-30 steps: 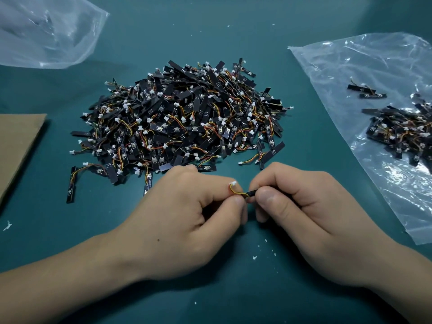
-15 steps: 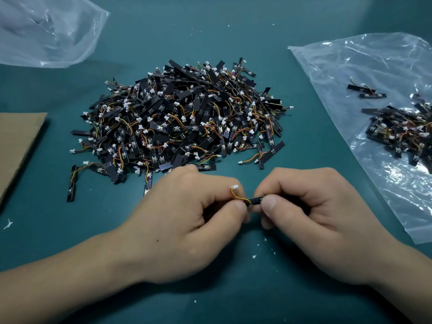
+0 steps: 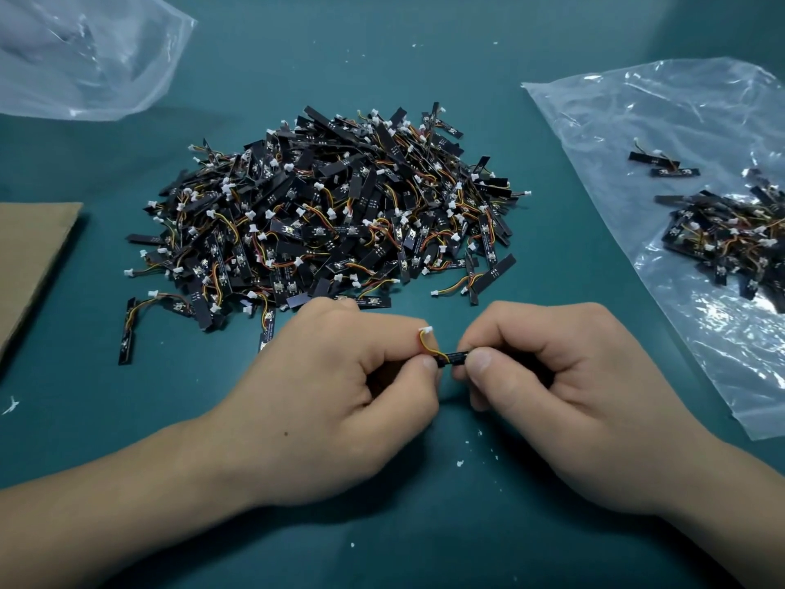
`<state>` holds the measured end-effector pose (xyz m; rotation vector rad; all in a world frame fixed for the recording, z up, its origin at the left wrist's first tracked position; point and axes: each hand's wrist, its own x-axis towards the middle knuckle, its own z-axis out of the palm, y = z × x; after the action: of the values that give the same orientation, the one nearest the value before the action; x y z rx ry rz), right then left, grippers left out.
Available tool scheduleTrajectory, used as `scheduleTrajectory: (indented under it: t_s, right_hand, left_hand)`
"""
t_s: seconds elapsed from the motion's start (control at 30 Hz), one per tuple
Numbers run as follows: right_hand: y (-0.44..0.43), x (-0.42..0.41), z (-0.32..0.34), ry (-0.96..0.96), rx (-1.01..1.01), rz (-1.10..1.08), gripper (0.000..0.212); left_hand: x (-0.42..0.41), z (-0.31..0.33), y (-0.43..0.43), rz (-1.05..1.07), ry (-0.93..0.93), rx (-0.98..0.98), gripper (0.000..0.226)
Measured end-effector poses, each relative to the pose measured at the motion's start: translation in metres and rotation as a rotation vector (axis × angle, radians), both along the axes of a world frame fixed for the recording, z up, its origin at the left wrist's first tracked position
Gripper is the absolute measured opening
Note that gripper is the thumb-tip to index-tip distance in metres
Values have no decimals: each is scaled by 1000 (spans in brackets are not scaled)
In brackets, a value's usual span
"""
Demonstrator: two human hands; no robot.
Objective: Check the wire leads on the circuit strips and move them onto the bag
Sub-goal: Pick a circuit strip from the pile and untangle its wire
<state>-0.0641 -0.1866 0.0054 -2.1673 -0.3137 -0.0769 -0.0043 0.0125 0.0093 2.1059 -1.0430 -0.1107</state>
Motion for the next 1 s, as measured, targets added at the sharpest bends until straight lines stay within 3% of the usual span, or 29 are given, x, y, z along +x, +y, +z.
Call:
scheduleTrajectory:
  t_s: [0.5, 0.7, 1.0]
  right_hand:
    - [-1, -1, 2, 21, 30, 30, 19]
    - [-1, 0, 1, 27, 6, 33, 18]
    - [-1, 0, 0, -8, -29, 29, 22]
  left_hand:
    - [-3, 2, 1, 17, -18, 76, 23]
    - [-1, 2, 2, -4, -12, 91, 34]
    - [0, -1, 3, -31, 5, 64, 31]
